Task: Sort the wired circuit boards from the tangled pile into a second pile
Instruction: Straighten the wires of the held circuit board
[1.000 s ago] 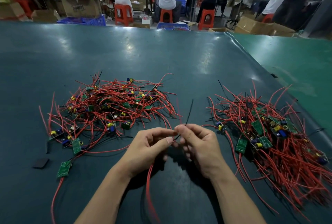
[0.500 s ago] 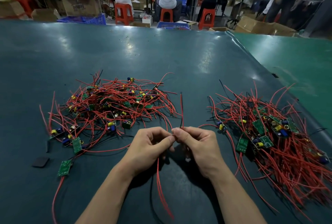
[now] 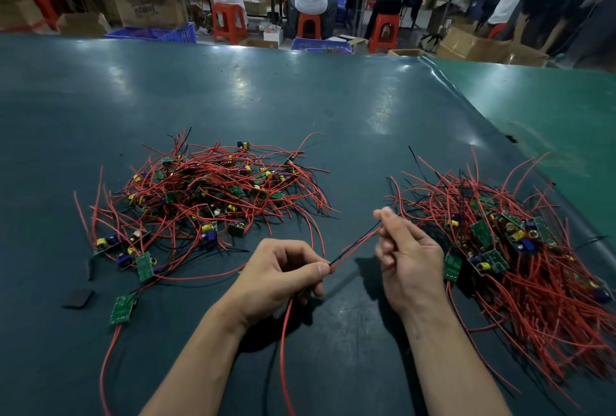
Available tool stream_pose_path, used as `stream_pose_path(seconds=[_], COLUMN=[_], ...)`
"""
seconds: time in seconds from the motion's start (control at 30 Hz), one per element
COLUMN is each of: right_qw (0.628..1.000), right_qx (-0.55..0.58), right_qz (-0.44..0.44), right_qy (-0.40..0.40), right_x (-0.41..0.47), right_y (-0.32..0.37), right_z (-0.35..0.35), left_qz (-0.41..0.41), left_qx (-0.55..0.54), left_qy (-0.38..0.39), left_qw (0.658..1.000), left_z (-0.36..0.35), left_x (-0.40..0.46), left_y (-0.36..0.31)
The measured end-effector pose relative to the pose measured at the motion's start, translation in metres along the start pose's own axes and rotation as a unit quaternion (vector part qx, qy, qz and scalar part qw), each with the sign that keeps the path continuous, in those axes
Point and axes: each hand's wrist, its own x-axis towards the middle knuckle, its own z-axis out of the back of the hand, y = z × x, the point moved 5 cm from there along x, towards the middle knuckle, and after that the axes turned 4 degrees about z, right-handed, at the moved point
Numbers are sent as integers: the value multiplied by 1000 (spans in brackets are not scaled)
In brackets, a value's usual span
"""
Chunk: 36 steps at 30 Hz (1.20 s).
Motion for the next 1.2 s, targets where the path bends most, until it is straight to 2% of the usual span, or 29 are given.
stream_pose_path(seconds=[0.17, 0.3, 0.4, 0.47, 0.57, 0.83, 1.03, 1.1, 1.2], right_qw=[1000, 984, 948, 956, 976, 969, 947, 958, 982], right_qx=[-18, -109, -222, -210, -140, -98, -260, -246, -167], right_qz=[14, -54, -74, -71, -72, -126, -31, -14, -8], right_qy=[19, 133, 214, 194, 149, 190, 186, 148, 86], right_x=[-1, -12, -29, -27, -19, -27, -27, -22, -15], right_y=[1, -9, -18, -15, -10, -22, -16, -10, 0], right_z=[-2, -13, -23, -23, -16, -25, -24, -17, -9], left_qz=[-18, -26, -34, -43, -11, -4, -17, -17, -7], left_qx=[-18, -8, 37, 34, -5, -22, -27, -46, -65], left_qy=[-27, -82, -66, -65, -74, -49, -31, -20, -10], left_qw=[999, 996, 997, 996, 997, 999, 999, 999, 998], left_z=[3, 6, 1, 1, 7, 3, 1, 3, 5], left_x=[0, 1, 1, 1, 4, 5, 4, 3, 2], left_y=[-2, 2, 1, -1, 0, 2, 0, 0, -1])
